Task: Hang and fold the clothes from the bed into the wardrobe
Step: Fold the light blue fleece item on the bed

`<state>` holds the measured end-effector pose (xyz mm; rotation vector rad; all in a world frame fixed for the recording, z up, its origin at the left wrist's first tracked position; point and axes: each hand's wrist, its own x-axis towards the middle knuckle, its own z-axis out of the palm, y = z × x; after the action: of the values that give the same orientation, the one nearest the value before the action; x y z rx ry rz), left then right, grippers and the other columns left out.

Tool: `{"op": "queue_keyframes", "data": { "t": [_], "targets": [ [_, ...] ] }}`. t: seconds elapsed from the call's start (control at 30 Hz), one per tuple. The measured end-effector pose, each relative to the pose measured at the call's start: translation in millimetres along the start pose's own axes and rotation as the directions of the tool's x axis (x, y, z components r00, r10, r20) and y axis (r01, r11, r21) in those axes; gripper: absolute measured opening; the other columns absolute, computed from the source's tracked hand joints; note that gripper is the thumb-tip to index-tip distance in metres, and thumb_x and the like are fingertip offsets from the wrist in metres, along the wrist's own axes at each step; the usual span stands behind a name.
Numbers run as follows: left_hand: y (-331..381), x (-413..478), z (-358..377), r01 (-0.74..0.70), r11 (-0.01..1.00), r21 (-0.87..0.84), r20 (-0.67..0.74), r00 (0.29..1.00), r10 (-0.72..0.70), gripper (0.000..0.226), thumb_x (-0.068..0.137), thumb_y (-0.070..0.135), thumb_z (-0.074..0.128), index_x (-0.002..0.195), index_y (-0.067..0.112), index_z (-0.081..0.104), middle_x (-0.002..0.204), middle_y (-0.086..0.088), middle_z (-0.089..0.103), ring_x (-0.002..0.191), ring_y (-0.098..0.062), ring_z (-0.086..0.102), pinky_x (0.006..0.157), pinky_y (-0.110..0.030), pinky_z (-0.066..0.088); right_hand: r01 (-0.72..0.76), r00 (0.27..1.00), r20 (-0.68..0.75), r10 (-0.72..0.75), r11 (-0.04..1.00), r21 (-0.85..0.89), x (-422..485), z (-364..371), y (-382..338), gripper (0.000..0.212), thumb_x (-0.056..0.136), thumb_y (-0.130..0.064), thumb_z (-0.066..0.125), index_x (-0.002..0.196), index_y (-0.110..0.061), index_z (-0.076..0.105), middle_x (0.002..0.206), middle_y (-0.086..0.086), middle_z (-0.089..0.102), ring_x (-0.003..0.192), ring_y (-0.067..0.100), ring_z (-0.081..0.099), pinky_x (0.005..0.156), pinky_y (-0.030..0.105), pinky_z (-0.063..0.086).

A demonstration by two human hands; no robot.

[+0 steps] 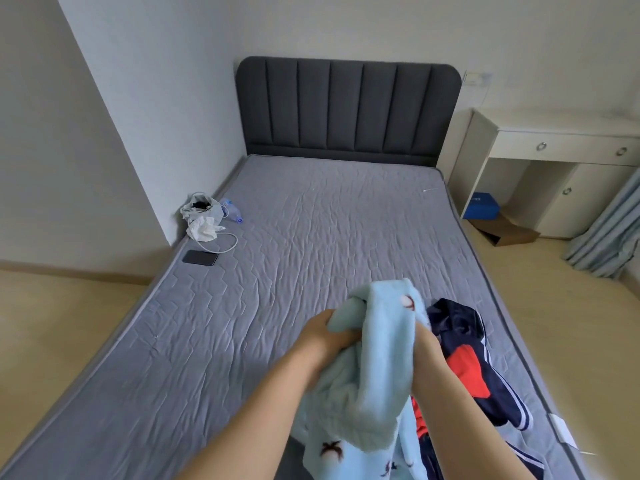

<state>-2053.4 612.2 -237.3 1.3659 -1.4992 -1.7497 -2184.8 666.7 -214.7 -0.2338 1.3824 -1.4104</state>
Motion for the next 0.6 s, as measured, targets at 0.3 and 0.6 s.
{"op": "queue_keyframes", "data": {
  "t": [0.3, 0.6],
  "targets": [
    [17.6, 6.5, -28.0, 0.364, 0.414, -0.834, 0.095, 0.834, -0.543, 0.027, 0.095, 0.017, 0.047, 0.074, 0.002, 0.055, 0.079, -0.013, 0.062, 0.092, -0.028, 0.059, 0.076, -0.033, 0.049, 0.112, 0.951, 0.307, -0.045, 0.973, -0.204, -1.2, 4.3, 14.9, 0.065, 0.068, -0.047, 0.071, 0.127, -0.029, 0.05, 0.124, 0.001, 0.06, 0.107, 0.017, 0.061, 0.085, 0.036, 0.051],
    [32.3, -10.7, -24.9, 0.225, 0.311, -0.923, 0.136, 0.949, -0.283, 0.028, 0.097, 0.001, 0.032, 0.116, -0.006, 0.052, 0.101, -0.022, 0.062, 0.114, -0.025, 0.054, 0.096, -0.032, 0.045, 0.258, 0.895, 0.43, -0.115, 0.921, -0.291, -8.5, 14.9, 28.8, 0.044, 0.074, -0.023, 0.077, 0.115, -0.023, 0.059, 0.103, -0.004, 0.071, 0.098, 0.012, 0.067, 0.08, 0.026, 0.054]
  ]
}}
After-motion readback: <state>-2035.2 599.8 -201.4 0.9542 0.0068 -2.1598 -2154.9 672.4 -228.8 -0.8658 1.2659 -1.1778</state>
